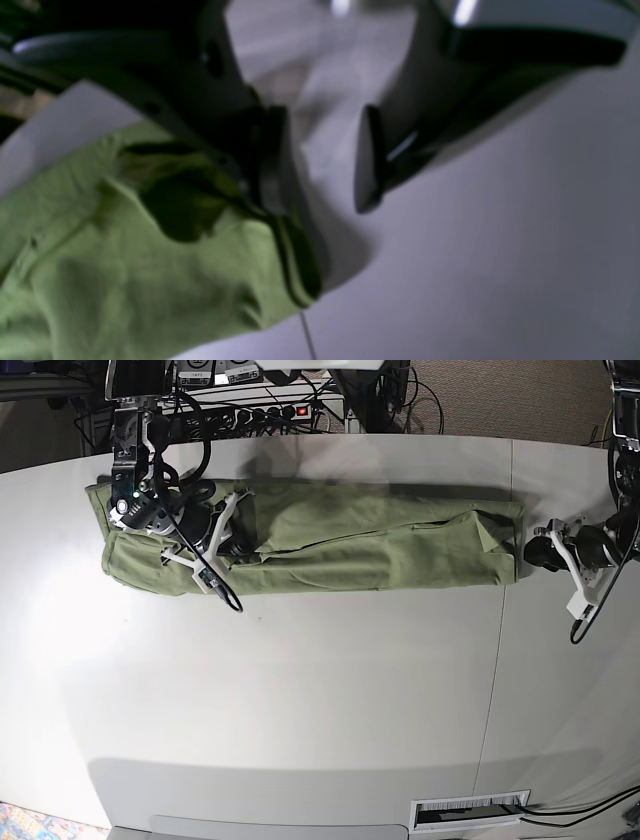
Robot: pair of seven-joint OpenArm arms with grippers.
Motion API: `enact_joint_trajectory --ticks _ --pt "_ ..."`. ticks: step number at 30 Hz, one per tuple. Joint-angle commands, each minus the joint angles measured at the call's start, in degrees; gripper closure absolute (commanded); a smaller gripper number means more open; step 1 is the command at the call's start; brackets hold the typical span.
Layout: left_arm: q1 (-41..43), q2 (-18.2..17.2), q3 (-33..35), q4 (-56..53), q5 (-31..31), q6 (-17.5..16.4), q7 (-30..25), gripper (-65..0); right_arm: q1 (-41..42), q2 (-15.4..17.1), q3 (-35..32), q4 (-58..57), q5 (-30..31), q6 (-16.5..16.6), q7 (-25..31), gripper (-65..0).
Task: Fold the T-shirt properly
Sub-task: 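Release the left gripper and move it to grasp the strip's middle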
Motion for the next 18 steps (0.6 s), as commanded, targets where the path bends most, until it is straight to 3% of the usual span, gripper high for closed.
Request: enact_joint_trajectory --ticks 1,10,18 --pt "-0.81 -1.40 -0.79 0.70 -1.49 1.16 -0.42 -23.5 0.13 0.55 0.11 0.11 -2.14 -0.34 -2.86 0.0" --pt "-0.46 -1.36 -0.79 0.48 -9.29 1.64 2.91 -23.5 0.13 0.55 0.11 0.11 -2.12 -0.34 -3.04 0.0" --pt "0.98 0.72 -0.79 0.44 -9.84 1.64 2.91 -23.5 0.13 0.52 0.11 0.11 -1.90 -0.34 -3.08 0.0"
